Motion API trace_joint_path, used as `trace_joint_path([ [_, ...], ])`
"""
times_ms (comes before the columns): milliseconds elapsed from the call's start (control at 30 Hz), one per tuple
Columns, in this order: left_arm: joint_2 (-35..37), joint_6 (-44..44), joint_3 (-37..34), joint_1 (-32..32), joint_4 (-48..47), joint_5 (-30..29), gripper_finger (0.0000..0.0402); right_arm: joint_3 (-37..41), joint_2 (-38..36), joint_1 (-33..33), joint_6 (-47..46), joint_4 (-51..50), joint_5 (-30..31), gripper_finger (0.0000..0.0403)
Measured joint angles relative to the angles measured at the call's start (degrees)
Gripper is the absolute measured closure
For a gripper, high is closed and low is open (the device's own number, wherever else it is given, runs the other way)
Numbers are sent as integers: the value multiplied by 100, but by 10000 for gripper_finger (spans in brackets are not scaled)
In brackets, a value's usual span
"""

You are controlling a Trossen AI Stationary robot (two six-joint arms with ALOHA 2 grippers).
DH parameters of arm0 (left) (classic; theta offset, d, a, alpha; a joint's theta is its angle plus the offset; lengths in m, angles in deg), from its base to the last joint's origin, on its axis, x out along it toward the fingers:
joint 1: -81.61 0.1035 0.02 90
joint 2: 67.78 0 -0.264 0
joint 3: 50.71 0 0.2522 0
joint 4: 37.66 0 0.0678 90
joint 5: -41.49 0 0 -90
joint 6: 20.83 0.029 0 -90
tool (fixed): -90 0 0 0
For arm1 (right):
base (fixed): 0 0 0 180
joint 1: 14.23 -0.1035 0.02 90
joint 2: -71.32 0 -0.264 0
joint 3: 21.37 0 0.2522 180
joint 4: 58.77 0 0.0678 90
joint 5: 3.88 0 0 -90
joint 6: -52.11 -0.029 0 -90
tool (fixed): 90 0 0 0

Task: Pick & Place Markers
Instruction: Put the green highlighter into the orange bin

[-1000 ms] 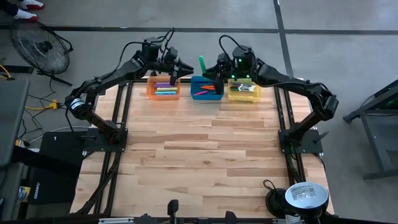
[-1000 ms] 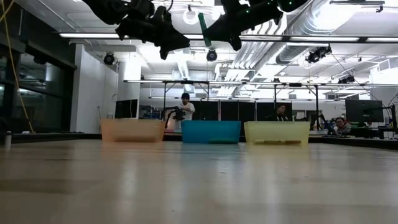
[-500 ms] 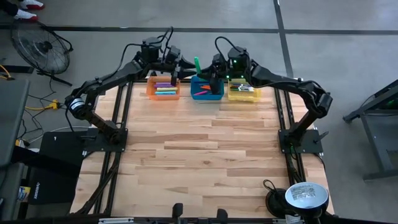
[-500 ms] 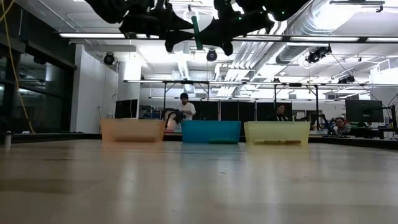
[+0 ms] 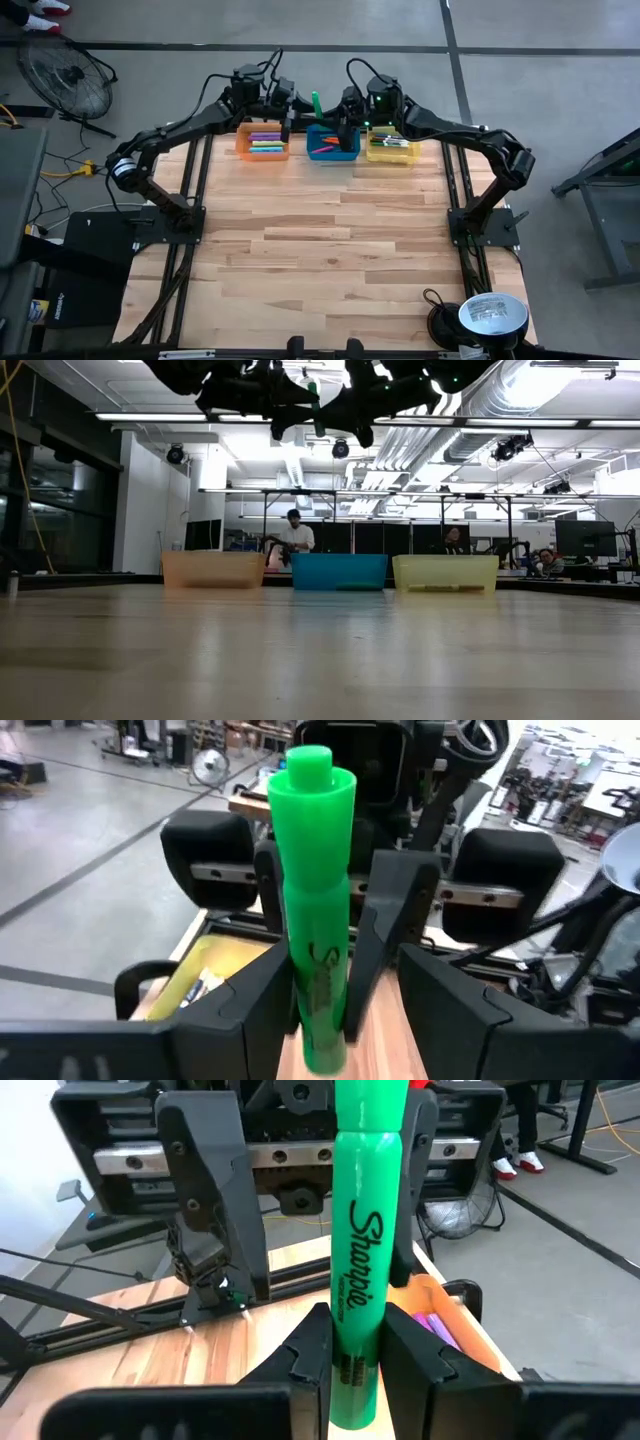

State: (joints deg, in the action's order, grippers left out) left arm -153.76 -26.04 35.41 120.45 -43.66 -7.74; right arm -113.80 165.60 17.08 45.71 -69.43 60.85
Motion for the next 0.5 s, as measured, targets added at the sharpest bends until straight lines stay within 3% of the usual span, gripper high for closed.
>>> trace_joint_path([
  [333,-19,-64,0,-215,279,-618,223,0,0,-31,-10,-119,-11,351],
  [500,-17,-109,0,-211,274,-622,253,0,0,-31,-10,-154,-20,351],
])
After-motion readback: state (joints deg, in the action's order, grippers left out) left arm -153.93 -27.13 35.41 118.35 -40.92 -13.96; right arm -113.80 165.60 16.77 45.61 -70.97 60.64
